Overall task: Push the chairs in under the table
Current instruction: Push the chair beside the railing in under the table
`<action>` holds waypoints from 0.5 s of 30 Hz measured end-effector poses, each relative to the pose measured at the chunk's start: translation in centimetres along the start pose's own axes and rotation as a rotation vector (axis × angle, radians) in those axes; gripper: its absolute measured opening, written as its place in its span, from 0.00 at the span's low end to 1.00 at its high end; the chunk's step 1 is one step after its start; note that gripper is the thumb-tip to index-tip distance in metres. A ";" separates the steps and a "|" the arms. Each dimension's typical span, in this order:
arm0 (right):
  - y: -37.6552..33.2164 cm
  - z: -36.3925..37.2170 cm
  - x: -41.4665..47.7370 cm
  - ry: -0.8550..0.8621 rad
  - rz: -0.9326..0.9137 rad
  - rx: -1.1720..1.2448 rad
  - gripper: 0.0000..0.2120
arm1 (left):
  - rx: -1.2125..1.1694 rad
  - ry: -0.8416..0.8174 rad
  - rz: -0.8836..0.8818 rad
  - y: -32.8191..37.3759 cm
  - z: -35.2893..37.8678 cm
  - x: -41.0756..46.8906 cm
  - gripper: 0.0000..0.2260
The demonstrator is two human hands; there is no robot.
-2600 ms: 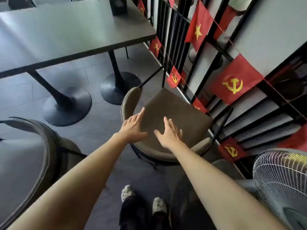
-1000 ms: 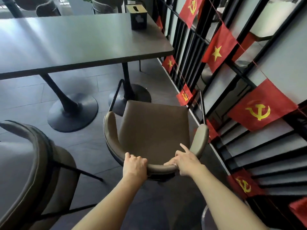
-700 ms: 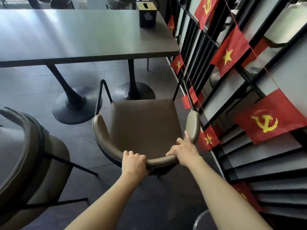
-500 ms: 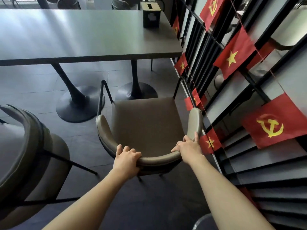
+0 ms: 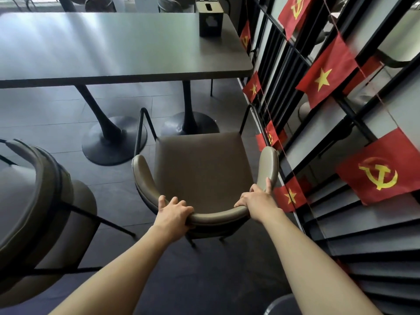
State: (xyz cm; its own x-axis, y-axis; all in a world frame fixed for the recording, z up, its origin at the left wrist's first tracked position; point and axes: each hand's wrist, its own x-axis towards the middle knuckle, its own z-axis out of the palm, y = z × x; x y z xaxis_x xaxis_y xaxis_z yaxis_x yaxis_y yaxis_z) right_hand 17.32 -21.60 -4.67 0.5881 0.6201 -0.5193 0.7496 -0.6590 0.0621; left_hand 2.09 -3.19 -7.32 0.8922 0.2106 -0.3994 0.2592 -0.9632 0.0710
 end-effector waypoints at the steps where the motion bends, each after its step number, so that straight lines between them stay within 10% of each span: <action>1: 0.1 0.0 0.0 -0.002 -0.005 0.009 0.34 | -0.008 0.008 -0.002 0.0 0.1 0.0 0.15; 15: 1.0 0.4 0.7 -0.002 -0.025 0.005 0.34 | 0.009 0.029 0.016 0.3 0.3 0.5 0.14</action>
State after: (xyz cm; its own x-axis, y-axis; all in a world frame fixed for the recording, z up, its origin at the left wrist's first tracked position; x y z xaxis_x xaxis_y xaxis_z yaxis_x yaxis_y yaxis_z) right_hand 18.40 -21.98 -5.28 0.5686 0.6356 -0.5223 0.7624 -0.6456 0.0444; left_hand 2.54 -3.44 -7.73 0.9066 0.1996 -0.3717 0.2415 -0.9679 0.0692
